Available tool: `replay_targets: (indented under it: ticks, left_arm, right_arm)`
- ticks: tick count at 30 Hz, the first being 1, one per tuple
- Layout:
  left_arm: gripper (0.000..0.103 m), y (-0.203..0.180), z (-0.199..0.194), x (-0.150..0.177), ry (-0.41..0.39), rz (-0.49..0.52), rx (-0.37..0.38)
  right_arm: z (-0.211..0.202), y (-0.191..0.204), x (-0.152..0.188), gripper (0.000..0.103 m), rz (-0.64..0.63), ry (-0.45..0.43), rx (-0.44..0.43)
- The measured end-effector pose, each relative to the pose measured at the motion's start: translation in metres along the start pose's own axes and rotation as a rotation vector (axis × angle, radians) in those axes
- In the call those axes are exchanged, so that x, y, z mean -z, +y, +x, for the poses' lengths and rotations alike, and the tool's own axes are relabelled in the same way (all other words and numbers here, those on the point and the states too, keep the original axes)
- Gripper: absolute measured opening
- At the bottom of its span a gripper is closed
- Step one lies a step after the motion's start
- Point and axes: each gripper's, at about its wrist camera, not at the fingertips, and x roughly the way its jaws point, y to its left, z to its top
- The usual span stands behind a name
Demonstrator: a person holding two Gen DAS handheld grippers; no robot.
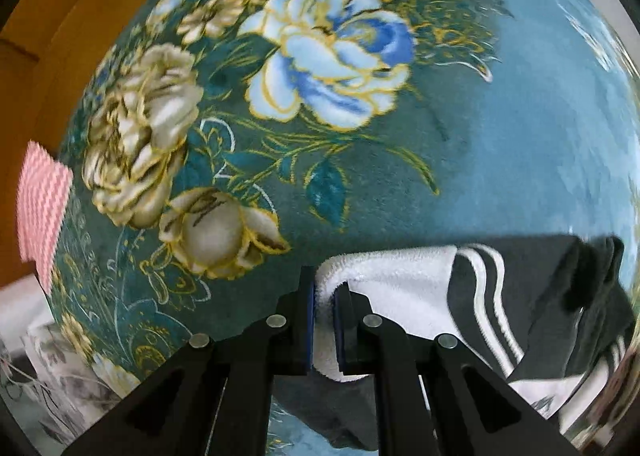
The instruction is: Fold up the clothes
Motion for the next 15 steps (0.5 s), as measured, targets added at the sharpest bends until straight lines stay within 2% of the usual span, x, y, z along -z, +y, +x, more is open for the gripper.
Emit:
replay_targets:
  ticks: [4,9,11,13,15]
  left_arm:
    - [0.009,-0.005,-0.002,-0.003,0.015,0.001,0.056]
    - [0.014,-0.003,-0.02,0.004,0.027,0.002,0.167]
    - [0.018,0.0,-0.032,0.009,0.02,-0.038,0.208]
    - [0.029,0.002,-0.048,0.017,0.001,-0.108,0.266]
    - [0.034,0.002,-0.063,0.024,-0.014,-0.167,0.321]
  right_arm:
    - [0.004,-0.003,0.009,0.103,-0.012,0.02,0.007]
    - [0.019,-0.002,0.014,0.103,-0.021,0.049,-0.014]
    - [0.027,-0.001,0.013,0.103,-0.024,0.06,-0.035]
    - [0.038,-0.004,0.013,0.103,-0.019,0.077,-0.061]
    - [0.049,-0.008,0.012,0.103,-0.014,0.087,-0.082]
